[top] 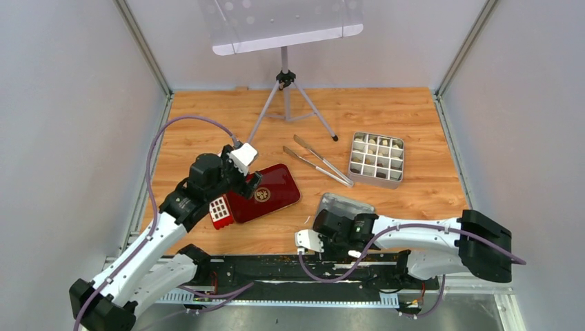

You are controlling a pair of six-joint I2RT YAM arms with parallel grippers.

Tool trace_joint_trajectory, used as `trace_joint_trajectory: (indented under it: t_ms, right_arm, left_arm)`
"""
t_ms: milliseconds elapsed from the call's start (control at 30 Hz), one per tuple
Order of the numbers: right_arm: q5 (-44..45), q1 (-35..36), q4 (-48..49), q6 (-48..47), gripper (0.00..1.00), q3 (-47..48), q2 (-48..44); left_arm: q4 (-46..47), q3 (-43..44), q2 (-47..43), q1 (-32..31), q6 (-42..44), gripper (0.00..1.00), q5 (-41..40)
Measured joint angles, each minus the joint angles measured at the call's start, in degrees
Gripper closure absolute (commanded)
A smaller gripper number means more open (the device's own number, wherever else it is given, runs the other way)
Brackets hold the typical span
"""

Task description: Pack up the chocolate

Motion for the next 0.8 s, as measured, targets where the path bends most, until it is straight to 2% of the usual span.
trace_joint_trajectory:
  t_ms: [100,133,167,367,500,667,800]
  right_arm:
    - [0.5,0.0,1.0,0.5,0.83,0.0,1.0]
    - [0.2,0.0,1.0,0.7,0.93,-0.1,1.3]
    - [0.0,0.2,1.0,0.7,0.99,-0.1,1.6]
    - [-2.3,0.4,-1.7,0.4,1.0,2.3,1.5]
    - [-5.9,-2.0,-11.9,0.4,1.0,12.7,1.5]
    - [-13.5,-7.3,-23.3,-1.8,1.0,30.4,1.3]
    - [-22.5,-18.1,-35.7,-7.7,0.98,40.4,2.6]
  left_arm:
    - [0.8,-0.6,-2.5,0.0,0.3,0.12,0.1]
    - [1.0,-0.9,-3.1,0.0,0.4,0.12,0.2]
    - [1.1,-1.1,-3.4,0.0,0.6,0.12,0.2]
    - [1.0,-1.8,-3.8,0.0,2.9,0.11,1.0]
    - [0.4,-1.8,-4.7,0.0,7.1,0.11,3.8]
    - [-3.8,0.3,-5.0,0.0,18.4,0.09,14.5]
    - [-8.7,4.8,-2.7,0.0,31.6,0.08,25.9]
